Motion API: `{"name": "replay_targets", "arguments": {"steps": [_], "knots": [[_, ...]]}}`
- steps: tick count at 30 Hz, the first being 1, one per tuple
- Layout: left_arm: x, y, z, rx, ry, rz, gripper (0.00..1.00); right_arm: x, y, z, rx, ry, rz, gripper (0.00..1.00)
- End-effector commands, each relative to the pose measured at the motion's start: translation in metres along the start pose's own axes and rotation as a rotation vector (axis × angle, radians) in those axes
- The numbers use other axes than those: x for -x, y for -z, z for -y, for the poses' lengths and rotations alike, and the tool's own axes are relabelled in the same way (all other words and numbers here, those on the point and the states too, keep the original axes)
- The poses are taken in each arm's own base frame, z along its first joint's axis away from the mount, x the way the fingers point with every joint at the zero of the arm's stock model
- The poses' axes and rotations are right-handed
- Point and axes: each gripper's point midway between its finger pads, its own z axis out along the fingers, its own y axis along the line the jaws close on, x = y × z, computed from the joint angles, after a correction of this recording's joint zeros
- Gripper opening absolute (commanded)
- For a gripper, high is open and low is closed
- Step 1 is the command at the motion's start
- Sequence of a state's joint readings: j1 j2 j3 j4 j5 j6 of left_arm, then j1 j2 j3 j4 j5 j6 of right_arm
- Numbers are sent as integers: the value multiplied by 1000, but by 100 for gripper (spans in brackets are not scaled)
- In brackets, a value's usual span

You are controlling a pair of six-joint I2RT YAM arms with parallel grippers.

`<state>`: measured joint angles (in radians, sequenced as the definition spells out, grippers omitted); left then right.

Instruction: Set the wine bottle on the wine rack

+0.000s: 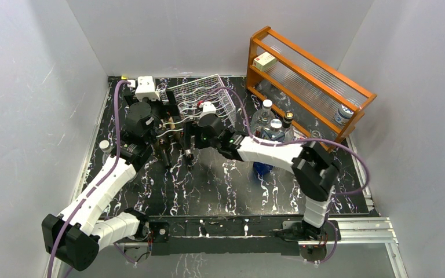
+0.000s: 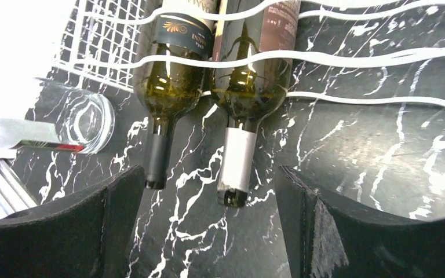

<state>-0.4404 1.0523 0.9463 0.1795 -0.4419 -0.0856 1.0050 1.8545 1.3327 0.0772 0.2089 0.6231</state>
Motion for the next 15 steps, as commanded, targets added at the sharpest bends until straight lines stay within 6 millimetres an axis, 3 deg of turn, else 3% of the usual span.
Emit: {"name": "replay_targets", "arguments": {"steps": [1, 6, 15], "knots": [[18, 5, -7, 21, 29, 56, 98, 55, 57, -20, 80, 68, 153, 91], [17, 5, -6, 13, 31, 55, 98, 85, 114, -19, 67, 176, 218, 90], [20, 9, 5, -61, 38, 88, 98, 148, 215, 18, -166, 272, 399, 90]]}}
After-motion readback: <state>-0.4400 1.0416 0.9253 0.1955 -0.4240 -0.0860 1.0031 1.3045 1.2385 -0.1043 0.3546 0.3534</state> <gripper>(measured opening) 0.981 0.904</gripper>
